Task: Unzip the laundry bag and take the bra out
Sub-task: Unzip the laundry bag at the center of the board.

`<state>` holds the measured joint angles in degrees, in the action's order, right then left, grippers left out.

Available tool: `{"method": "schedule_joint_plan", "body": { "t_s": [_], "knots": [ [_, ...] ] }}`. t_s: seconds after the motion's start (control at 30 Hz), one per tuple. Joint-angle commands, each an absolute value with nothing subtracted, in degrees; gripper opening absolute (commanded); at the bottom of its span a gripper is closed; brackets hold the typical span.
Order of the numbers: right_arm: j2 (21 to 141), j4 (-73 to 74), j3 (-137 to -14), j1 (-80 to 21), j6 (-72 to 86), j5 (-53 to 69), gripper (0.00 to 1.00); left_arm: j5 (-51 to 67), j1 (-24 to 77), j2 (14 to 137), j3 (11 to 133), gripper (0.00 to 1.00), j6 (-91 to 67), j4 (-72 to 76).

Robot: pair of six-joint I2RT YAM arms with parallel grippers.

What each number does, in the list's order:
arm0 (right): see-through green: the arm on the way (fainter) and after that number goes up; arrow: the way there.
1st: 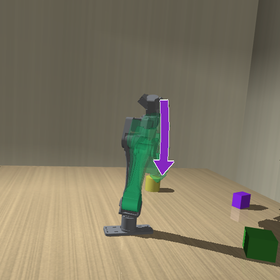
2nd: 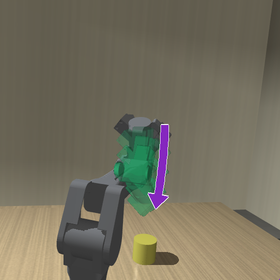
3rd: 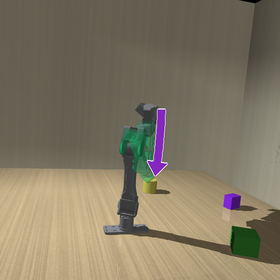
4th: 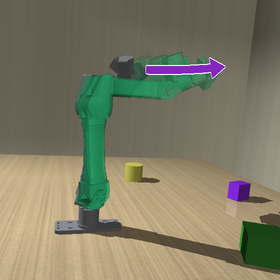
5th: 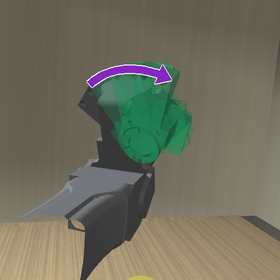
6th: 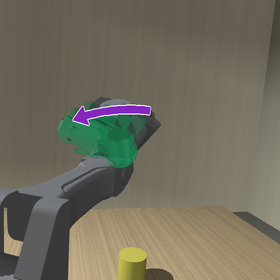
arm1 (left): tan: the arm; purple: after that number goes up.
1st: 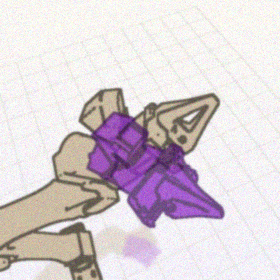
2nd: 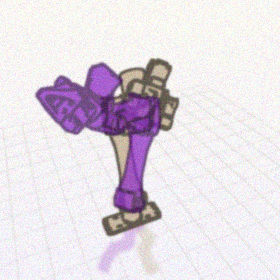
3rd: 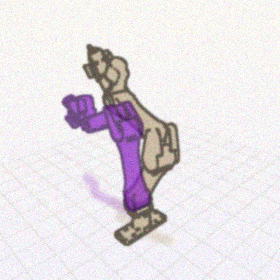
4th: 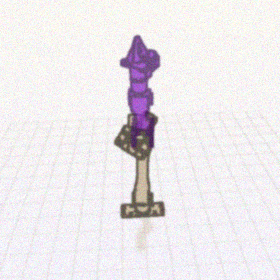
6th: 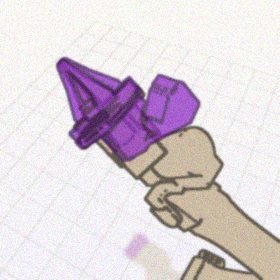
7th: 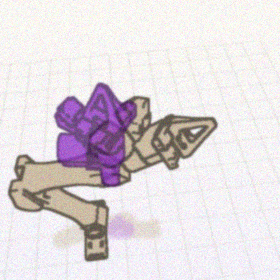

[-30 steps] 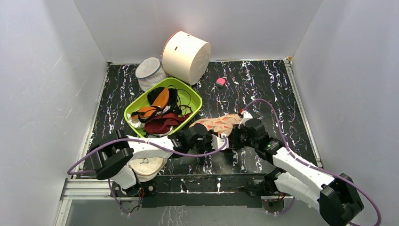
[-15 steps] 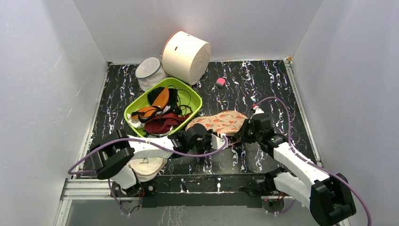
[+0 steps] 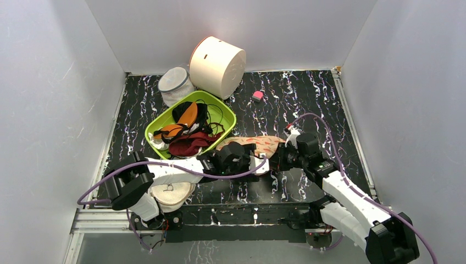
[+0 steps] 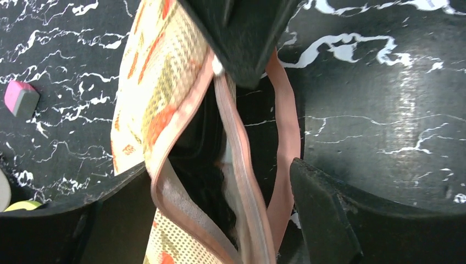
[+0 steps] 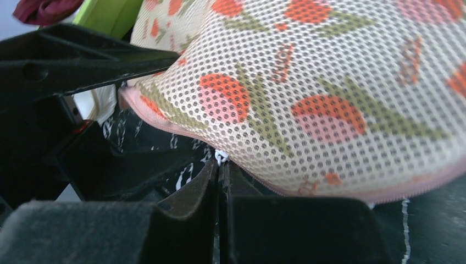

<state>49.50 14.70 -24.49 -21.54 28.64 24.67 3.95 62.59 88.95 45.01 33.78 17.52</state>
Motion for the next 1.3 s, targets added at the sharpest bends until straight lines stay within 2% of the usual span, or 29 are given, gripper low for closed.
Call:
{"method": "schedule_joint_plan", "body": {
  "t_s": [0.0,0.13,0.23,0.43,0.63,0.8,0.9,1.07,1.17,1.27],
  "knots": [
    [48.95,11.20,-23.95,-24.56,29.77,29.18,0.00,8.07,63.97,85.89,46.29,0.84,31.21,17.92],
    [49.13,10.21,-23.55,-27.16,31.50,29.39,0.00,7.22,65.17,86.00,44.64,0.83,31.54,21.19],
    [49.06,10.40,-23.64,-28.64,32.28,28.89,0.00,6.11,66.18,86.52,44.22,0.76,32.06,22.77],
    [47.32,12.33,-23.65,-29.09,33.39,27.02,0.00,-0.16,67.04,86.98,43.15,0.46,34.15,25.31],
    [45.41,15.77,-23.52,-29.09,36.52,18.76,0.00,-5.53,67.06,87.72,41.97,0.17,36.67,27.16],
    [44.20,17.23,-23.59,-29.09,38.69,14.74,0.00,-6.91,67.06,88.83,41.53,0.00,37.39,27.96],
    [43.70,23.59,-24.90,-29.07,41.95,3.82,0.00,-7.35,67.06,89.16,41.12,0.00,37.76,28.64],
    [45.09,36.82,-26.79,-29.05,56.29,-16.46,0.00,-8.21,67.06,90.05,40.63,0.00,38.20,29.46],
    [45.16,40.05,-27.03,-29.09,60.05,-21.58,0.00,-8.44,67.06,90.40,40.52,0.00,38.36,29.68],
    [44.74,37.52,-26.42,-29.09,58.80,-21.48,0.00,-8.35,67.10,90.65,40.64,0.00,38.62,29.34]
  ]
}}
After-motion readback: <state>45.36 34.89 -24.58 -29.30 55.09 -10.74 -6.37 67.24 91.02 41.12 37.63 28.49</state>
